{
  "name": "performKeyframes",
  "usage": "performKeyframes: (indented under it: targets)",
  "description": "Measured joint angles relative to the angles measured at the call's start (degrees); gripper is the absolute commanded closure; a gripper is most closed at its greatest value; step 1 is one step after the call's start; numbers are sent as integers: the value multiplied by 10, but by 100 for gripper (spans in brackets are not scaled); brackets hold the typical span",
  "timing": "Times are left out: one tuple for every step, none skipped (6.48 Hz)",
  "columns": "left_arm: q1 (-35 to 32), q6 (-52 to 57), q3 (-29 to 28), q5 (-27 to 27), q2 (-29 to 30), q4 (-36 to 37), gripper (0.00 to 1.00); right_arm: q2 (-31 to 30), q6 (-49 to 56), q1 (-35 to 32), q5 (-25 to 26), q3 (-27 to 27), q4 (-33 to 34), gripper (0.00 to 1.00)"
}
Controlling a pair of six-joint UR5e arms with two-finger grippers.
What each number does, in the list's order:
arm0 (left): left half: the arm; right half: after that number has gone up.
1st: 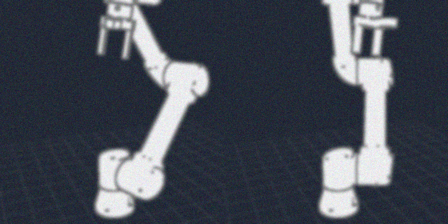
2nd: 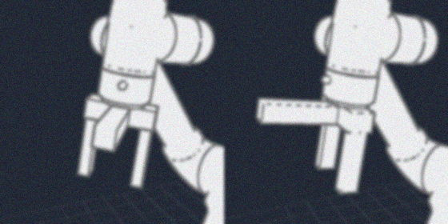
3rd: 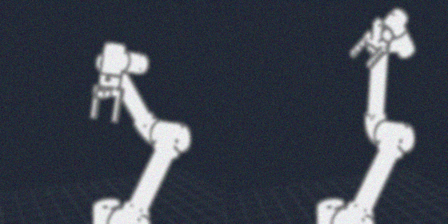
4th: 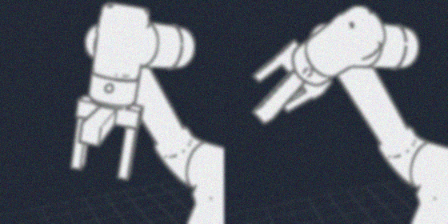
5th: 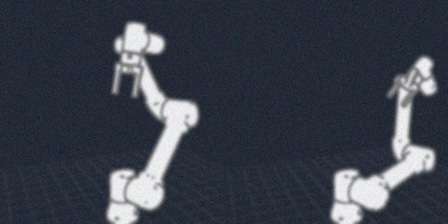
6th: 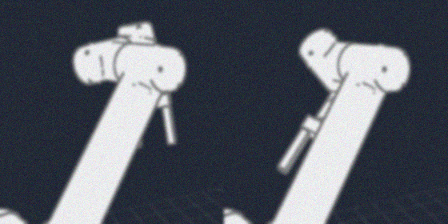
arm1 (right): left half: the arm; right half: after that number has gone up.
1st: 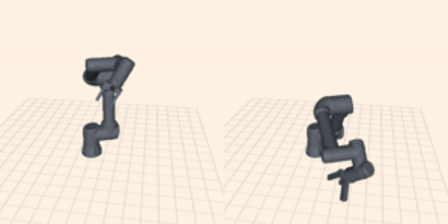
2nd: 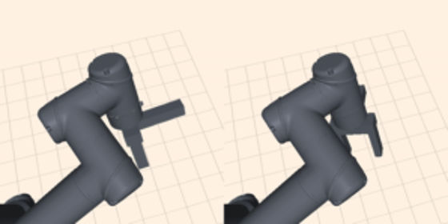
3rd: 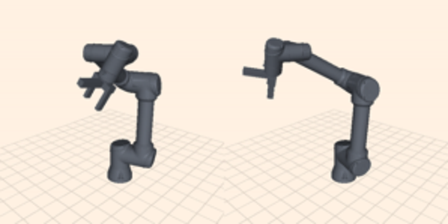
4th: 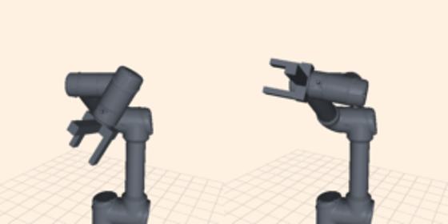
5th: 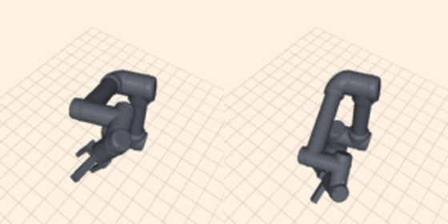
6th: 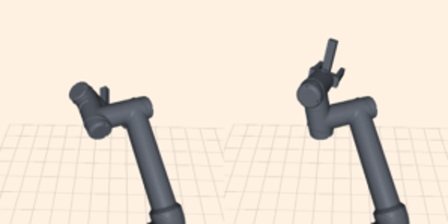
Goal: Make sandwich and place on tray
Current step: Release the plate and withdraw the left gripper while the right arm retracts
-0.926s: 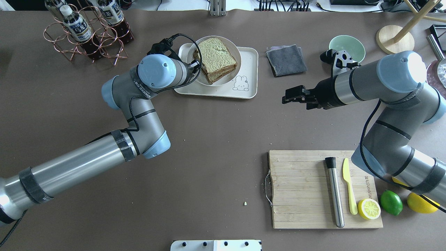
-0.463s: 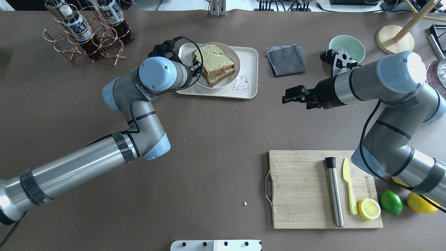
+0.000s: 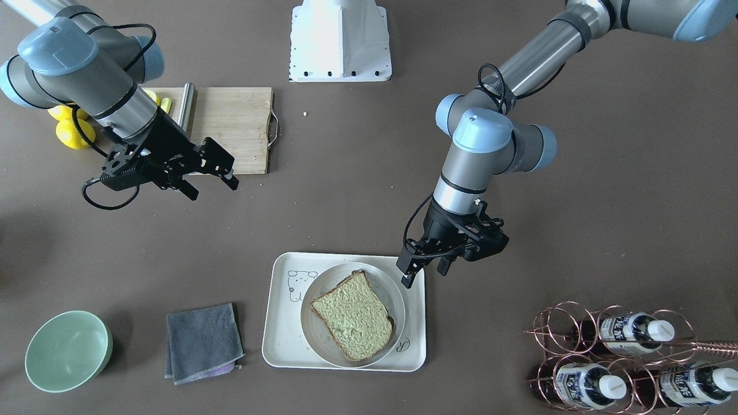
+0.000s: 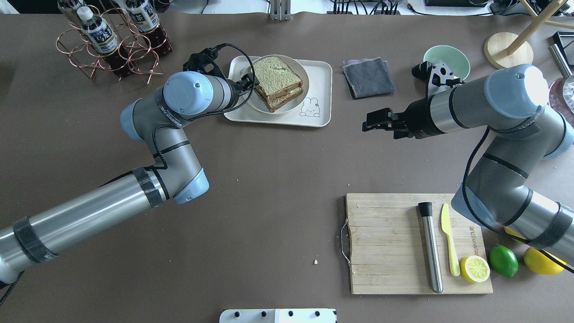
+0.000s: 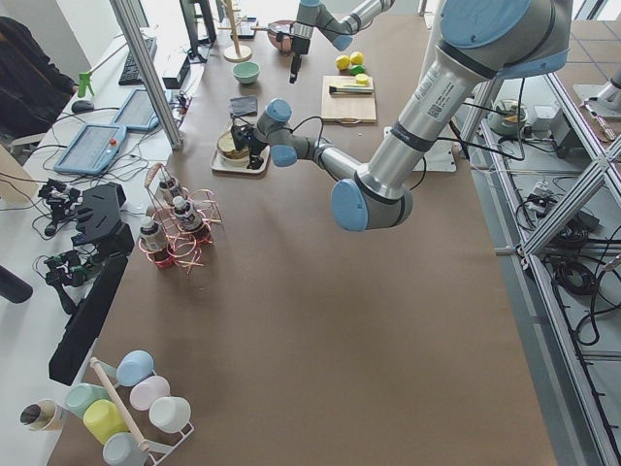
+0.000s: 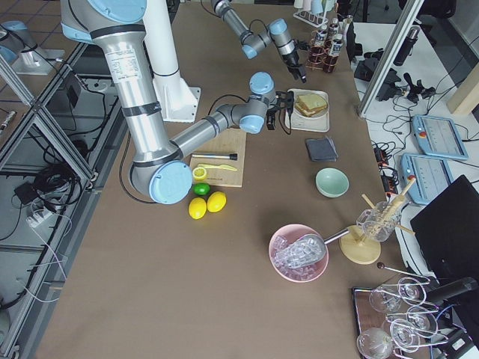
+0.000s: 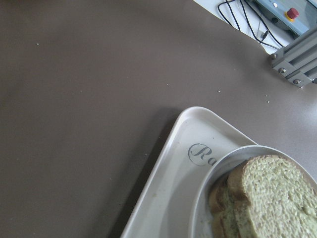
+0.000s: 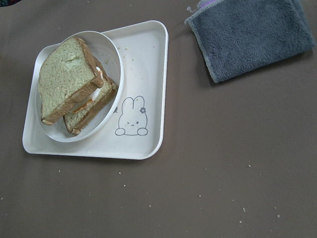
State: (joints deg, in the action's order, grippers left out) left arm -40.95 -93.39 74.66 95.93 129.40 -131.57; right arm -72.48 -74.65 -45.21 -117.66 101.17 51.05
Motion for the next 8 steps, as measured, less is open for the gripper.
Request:
performKeyframes:
  targets:
    - [-1,0,29,9,-14,3,4,3,0,-6,-2,1,1,0]
    - [2,-1,81,12,-45,10,3,2,0,-15,-10,4,3,0]
    - [5,-2,147,11,-83,35,3,-3,1,-30,-19,8,4,0]
    - [6,-2,208,9,-112,75,3,-16,2,-47,-24,15,4,0]
    - [7,0,252,0,-133,109,3,-41,7,-67,-24,24,5,0]
    - [7,9,272,-13,-152,122,3,-78,33,-92,-22,29,5,0]
    - [5,42,281,-23,-174,126,3,-126,105,-126,-20,27,7,0]
    - [-10,112,293,-25,-207,127,3,-173,222,-170,-20,21,32,0]
